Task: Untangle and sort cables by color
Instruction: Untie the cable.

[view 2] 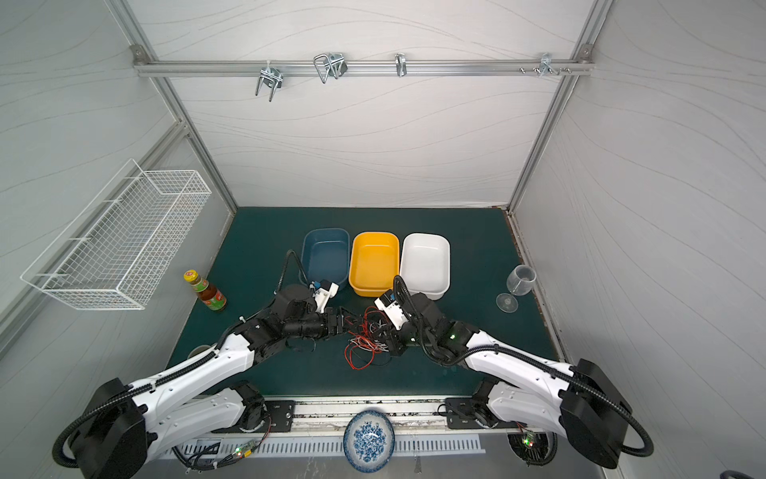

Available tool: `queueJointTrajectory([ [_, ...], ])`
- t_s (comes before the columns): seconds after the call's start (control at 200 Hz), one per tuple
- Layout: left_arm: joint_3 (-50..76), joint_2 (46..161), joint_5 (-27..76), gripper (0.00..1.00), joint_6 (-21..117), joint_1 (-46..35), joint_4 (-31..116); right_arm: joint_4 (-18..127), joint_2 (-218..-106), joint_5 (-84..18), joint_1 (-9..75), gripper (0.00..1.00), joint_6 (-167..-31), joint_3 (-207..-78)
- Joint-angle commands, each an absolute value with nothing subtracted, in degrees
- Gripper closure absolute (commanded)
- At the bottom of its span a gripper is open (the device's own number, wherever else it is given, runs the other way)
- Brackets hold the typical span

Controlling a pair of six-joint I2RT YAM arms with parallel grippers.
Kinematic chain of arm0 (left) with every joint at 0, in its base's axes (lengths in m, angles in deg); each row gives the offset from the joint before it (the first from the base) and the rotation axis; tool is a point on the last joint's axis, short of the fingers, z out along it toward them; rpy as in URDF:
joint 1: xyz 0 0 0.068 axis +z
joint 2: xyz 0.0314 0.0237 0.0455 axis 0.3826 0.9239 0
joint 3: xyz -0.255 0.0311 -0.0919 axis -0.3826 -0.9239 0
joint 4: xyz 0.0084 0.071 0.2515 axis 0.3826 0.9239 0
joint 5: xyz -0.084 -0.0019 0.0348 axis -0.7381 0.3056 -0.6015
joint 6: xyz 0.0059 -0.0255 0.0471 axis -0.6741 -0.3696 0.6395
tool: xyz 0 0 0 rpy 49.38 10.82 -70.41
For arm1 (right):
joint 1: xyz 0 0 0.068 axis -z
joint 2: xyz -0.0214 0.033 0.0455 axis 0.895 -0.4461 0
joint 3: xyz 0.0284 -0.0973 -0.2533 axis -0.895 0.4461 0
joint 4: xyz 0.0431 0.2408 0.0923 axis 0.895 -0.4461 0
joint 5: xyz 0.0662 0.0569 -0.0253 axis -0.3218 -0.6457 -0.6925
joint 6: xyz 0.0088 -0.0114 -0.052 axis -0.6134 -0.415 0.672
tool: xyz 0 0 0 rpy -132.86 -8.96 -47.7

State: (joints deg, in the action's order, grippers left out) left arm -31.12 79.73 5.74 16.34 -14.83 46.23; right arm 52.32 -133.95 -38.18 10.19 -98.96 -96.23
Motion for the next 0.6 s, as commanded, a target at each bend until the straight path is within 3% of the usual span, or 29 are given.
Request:
queueJointTrajectory([
  [0.0,-29.8,81.2,5.0,0.30,17.6,-16.8,41.8,52.3,-132.3,-36.1,10.4,1.00,-99.6,-96.1],
  [0.11,-30.0,81.2,6.9,0.34,18.7,-17.3,43.6,46.0,-133.2,-27.1,10.6,1.00,-101.6,-98.4],
  [0.145,-30.4,81.1,7.8,0.34,18.8,-17.3,44.2,44.8,-133.5,-25.9,10.8,0.94,-102.2,-98.8],
  [0.31,-31.3,83.0,10.1,0.35,19.2,-17.6,46.1,45.4,-133.2,-25.5,10.9,0.81,-104.0,-97.3],
  [0.595,-31.9,87.7,12.1,0.35,19.6,-18.9,46.7,46.0,-133.7,-25.5,11.0,0.76,-104.6,-96.9],
])
